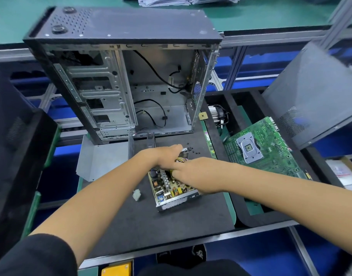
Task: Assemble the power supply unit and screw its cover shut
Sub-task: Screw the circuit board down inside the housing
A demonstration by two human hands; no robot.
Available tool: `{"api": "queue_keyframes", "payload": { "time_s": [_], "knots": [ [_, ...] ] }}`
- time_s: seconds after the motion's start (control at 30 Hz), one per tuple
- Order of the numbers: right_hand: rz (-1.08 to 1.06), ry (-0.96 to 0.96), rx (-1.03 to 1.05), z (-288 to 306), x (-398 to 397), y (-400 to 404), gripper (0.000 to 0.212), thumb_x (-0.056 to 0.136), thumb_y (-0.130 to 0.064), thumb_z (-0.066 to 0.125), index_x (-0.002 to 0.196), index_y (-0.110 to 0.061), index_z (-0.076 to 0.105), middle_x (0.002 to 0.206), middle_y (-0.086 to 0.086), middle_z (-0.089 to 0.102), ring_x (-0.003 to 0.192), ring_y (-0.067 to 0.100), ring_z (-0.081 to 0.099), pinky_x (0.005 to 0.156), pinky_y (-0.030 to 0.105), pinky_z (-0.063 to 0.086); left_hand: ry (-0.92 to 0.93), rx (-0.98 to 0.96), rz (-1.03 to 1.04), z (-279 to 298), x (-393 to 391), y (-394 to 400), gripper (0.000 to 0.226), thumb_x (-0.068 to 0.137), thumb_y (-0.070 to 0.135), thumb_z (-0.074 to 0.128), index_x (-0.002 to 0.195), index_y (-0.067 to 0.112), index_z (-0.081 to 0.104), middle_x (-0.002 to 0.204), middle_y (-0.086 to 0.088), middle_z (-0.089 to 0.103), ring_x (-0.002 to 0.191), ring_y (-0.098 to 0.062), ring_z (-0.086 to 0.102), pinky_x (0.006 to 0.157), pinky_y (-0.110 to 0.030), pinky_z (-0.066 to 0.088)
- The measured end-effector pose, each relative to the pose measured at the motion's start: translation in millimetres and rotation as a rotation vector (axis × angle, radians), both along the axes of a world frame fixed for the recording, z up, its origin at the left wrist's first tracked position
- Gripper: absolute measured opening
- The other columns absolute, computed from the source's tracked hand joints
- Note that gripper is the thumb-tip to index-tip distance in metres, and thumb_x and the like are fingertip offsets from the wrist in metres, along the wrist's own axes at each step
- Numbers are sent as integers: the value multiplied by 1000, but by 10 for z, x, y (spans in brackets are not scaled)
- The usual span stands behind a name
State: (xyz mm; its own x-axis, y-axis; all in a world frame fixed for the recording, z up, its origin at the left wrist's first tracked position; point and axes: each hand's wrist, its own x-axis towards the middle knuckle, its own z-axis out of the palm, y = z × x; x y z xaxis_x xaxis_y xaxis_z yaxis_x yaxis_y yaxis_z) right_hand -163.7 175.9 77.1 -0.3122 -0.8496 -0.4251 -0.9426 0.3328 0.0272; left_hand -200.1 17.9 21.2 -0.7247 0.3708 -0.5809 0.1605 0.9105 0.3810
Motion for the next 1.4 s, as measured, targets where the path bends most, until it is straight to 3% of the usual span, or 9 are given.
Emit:
{"api": "queue_keyframes", "payload": {
  "time_s": [0.3,0.4,0.5,0.67,0.8,0.93,1.17,1.33,1.4],
  "knots": [
    [49,208,-32,-97,79,-43,19,100,-15,41,99,-11,59,92,6,65,82,29,67,53,33,33,23,2,3,-46,-9,-3,34,91,31,59,101,15,30,94,-3,46,73,-19,44,62,-33,35],
    [-9,167,-25,-90,79,-4,25,99,-29,45,111,-8,50,107,8,55,71,25,61,49,33,30,9,13,18,-65,-11,-10,29,90,23,56,100,12,32,97,-11,48,69,-21,40,61,-35,34],
    [18,111,20,-84,54,-18,32,84,-10,57,114,-4,47,112,12,46,66,22,54,47,32,30,-14,30,33,-53,-11,-7,23,88,15,52,98,11,32,87,-10,43,64,-19,32,57,-34,30],
    [-10,154,-11,-43,35,-43,21,80,-1,55,99,-8,60,77,5,55,70,27,59,52,31,30,-4,20,20,-47,-27,-11,31,91,22,58,105,11,33,86,-2,43,66,-17,40,54,-31,29],
    [11,207,22,-74,72,2,16,96,-14,46,102,-11,61,80,3,57,68,27,58,43,28,22,7,19,3,-84,-44,-19,39,91,35,61,106,14,32,99,-4,47,82,-22,48,68,-35,37],
    [-19,142,29,-47,46,8,39,90,-21,56,122,-3,44,113,11,46,79,24,54,52,29,30,-25,65,41,-93,-26,-19,24,89,19,54,93,17,31,81,-4,41,63,-18,33,54,-32,30],
    [8,95,24,3,67,-75,16,80,5,48,86,-8,55,77,7,51,73,26,60,54,31,34,8,34,15,-99,-27,-35,30,90,22,58,99,14,31,90,-4,44,70,-19,41,59,-33,33],
    [3,212,-4,-80,85,-14,20,100,-18,41,107,-9,57,92,6,63,80,29,65,47,31,26,19,16,-1,-143,-53,-43,37,90,33,60,106,13,34,104,-8,48,84,-27,50,74,-40,42],
    [-59,120,-16,-76,75,11,24,98,-24,47,114,-7,49,105,9,54,86,29,62,53,35,34,5,38,15,-150,-48,-44,31,89,26,58,101,13,33,96,-7,46,74,-23,45,65,-37,40]
  ]
}}
